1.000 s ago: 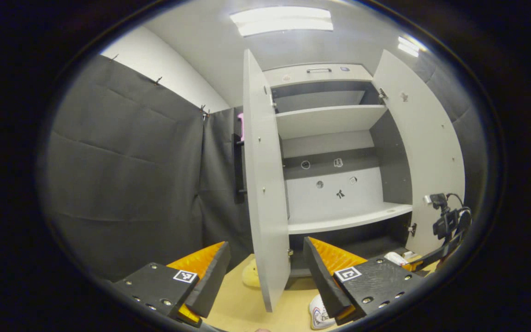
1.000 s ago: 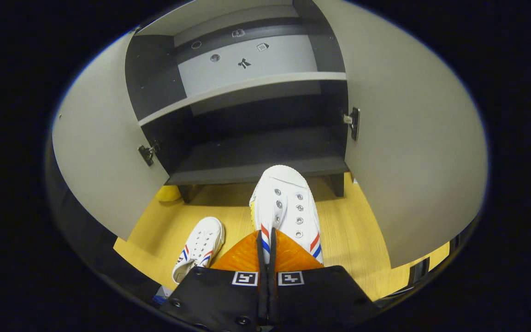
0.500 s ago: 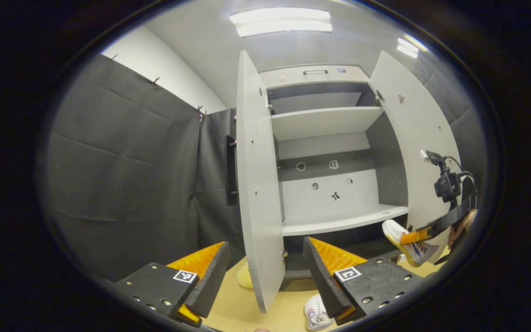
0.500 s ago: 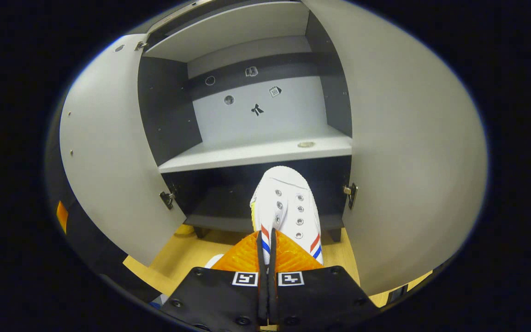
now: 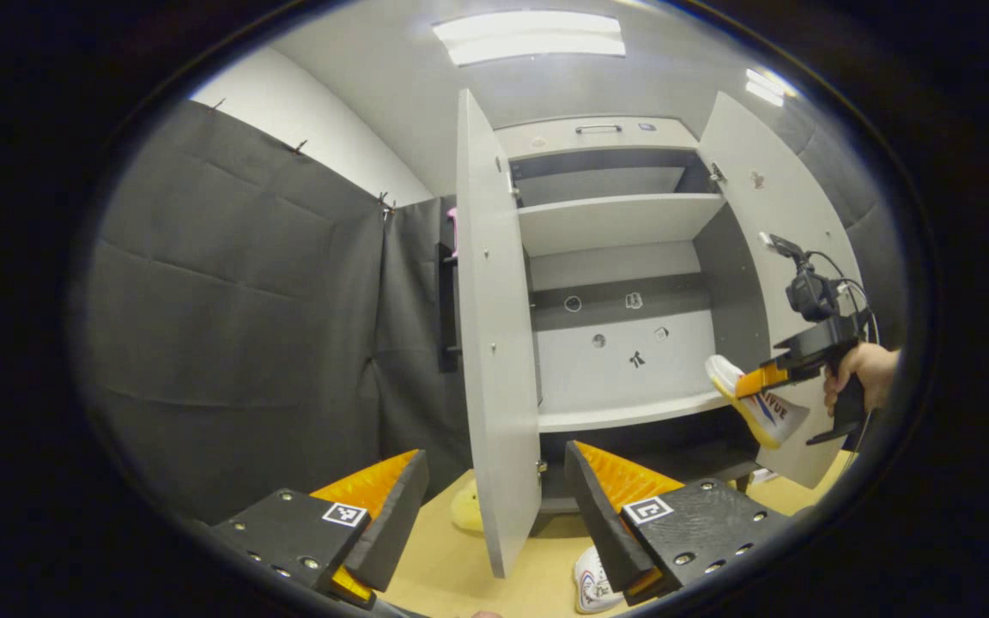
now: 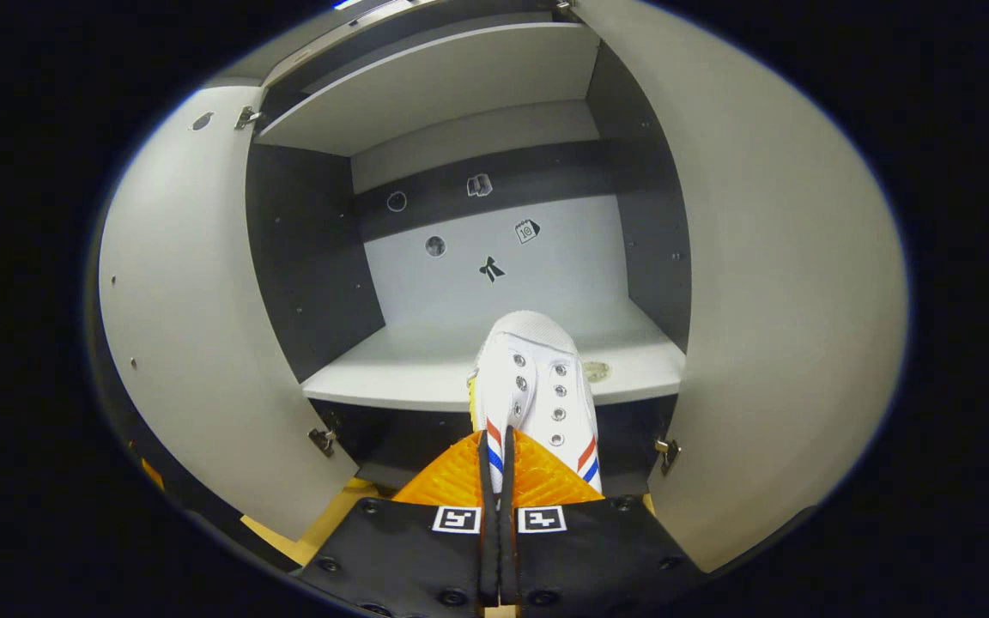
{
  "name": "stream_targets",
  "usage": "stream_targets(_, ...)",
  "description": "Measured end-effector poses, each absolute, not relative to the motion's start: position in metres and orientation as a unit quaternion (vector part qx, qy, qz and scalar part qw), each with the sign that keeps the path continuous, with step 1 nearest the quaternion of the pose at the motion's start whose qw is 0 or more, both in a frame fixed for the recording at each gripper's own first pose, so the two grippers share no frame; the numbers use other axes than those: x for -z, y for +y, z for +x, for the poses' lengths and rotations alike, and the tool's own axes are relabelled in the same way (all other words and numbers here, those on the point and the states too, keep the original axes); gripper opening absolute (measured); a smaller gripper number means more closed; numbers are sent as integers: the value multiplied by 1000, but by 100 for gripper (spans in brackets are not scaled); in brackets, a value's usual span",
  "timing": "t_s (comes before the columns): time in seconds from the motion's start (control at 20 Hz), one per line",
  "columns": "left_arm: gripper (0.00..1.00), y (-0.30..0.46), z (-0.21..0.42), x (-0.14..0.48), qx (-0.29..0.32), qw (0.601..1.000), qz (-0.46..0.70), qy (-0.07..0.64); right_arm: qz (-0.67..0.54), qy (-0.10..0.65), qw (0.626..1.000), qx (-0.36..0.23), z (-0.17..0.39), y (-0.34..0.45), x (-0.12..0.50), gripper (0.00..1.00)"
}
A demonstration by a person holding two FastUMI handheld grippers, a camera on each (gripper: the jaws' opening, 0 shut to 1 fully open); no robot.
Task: Grab one shoe with the right hand and put it into the shoe cabinet, grab the other shoe with the left hand and put it into the shoe cabinet; then close the right door with the right hand and the left door with the left hand.
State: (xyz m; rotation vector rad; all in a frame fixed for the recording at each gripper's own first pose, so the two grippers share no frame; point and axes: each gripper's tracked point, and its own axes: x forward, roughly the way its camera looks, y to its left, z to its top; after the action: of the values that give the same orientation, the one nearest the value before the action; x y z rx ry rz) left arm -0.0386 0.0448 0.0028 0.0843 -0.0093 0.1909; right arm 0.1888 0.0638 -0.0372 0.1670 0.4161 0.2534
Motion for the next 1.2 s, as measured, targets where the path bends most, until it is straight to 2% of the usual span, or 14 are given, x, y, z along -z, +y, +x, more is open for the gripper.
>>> stream_targets(0.4, 93, 69, -54, 1, -129, 991, 43, 1, 85, 156, 978, -107, 271, 73, -7, 1)
stream_targets(0.85, 92, 92, -66, 12, -159, 986, 43, 20, 58, 183, 979, -68, 359, 80, 3, 2)
stream_targets(1.05, 93, 96, -68, 14, -161, 986, 44, 27, 60, 223, 973, -28, 380, 74, 24, 2)
stream_targets(1.15, 92, 96, -69, 16, -162, 985, 46, 28, 58, 239, 969, -20, 387, 75, 33, 0)
stream_targets(1.2, 93, 96, -69, 17, -162, 985, 46, 30, 59, 247, 967, -20, 387, 77, 38, 2)
